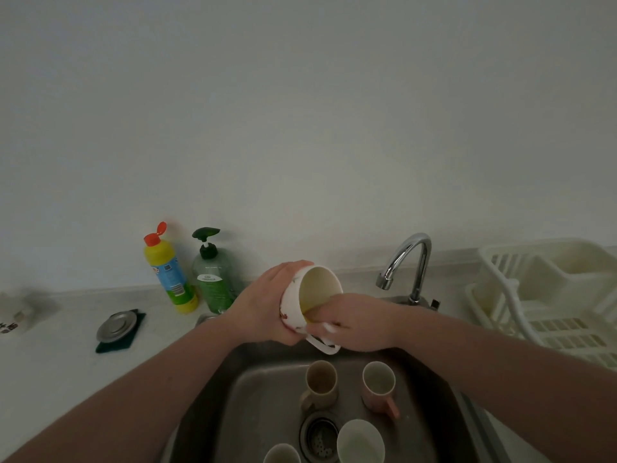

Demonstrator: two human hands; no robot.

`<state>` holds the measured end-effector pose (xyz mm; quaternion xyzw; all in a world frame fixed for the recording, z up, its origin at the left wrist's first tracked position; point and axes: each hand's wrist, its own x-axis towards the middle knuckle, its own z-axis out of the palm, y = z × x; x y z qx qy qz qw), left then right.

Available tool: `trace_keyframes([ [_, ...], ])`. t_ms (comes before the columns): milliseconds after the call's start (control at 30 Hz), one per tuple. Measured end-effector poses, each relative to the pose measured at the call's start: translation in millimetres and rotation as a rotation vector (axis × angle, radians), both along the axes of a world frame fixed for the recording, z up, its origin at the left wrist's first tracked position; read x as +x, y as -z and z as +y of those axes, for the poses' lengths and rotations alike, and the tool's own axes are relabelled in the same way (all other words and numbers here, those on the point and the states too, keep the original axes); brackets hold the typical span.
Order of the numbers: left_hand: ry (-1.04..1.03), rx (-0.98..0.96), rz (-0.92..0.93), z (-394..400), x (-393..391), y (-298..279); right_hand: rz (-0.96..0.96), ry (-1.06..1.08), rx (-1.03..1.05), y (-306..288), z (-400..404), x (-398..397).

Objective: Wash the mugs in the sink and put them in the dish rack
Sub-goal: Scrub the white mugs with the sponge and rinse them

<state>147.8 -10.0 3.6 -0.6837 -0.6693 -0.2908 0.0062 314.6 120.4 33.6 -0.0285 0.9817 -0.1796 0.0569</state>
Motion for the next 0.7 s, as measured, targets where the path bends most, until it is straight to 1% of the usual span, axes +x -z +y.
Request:
trace_keyframes([
  [100,0.014,-0.04,-0.022,0,2,-1,-0.037,-0.129,0.295,-5,16,6],
  [167,0.013,-0.061,-0.02,1,3,0,0.001,-0.159,0.399,-4,23,6],
  [233,-0.004,-0.084,-0.049,2,5,-1,0.038,-0.162,0.428,-3,25,5],
  [367,-0.033,-0.082,-0.093,4,4,0,0.034,-0.115,0.471,-6,18,4],
  [467,-0.033,-0.084,-0.14,5,6,1,0.055,-0.107,0.458,-5,10,2],
  [600,-0.042,-0.106,-0.152,8,14,1,0.084,-0.14,0.569,-1,9,3],
  [700,-0.072,-0.11,-0.211,12,14,0,0.131,-0.095,0.59,0,12,2],
])
